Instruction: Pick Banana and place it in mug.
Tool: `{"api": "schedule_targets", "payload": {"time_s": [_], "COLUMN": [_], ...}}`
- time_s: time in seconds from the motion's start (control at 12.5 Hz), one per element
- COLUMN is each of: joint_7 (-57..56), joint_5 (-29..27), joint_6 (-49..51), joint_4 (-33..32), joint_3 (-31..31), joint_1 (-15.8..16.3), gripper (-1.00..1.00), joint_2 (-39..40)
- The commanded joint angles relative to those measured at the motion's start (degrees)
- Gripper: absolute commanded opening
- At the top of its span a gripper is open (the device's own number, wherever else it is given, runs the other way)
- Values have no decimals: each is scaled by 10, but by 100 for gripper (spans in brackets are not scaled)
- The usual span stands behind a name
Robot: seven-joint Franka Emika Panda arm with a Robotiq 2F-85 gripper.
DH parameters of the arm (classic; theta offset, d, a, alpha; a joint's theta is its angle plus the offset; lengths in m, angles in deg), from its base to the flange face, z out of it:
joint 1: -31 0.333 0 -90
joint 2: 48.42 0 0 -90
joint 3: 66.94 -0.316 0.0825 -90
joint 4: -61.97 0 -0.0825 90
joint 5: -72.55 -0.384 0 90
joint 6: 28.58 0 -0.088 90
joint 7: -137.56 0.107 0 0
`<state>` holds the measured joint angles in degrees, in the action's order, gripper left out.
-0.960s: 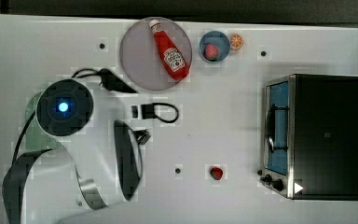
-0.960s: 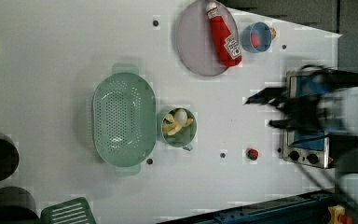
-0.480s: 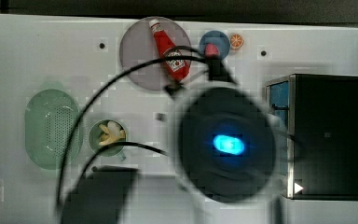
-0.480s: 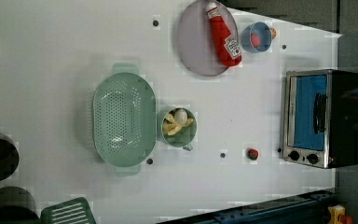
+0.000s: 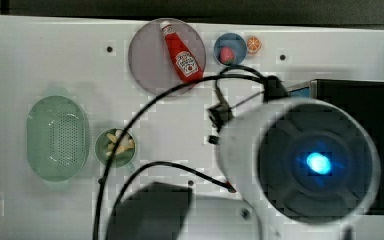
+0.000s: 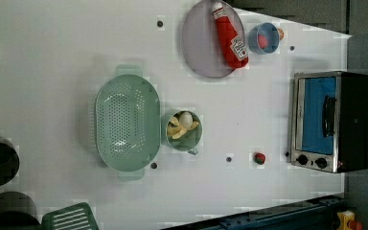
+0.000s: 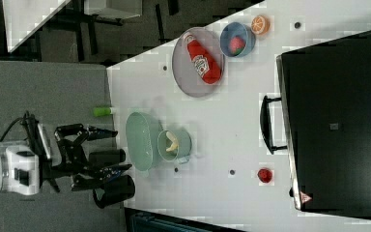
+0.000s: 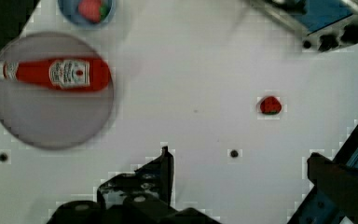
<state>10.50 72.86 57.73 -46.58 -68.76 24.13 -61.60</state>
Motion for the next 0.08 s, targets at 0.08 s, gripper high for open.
{"api": "schedule_targets", "payload": {"time_s": [0.08], "joint_7": [-23], "joint_5": [-3], "joint_6": [0], "joint_4": [-7], "joint_3": [-9], "joint_1": [3], "gripper": [100], "joint_2": [6]}}
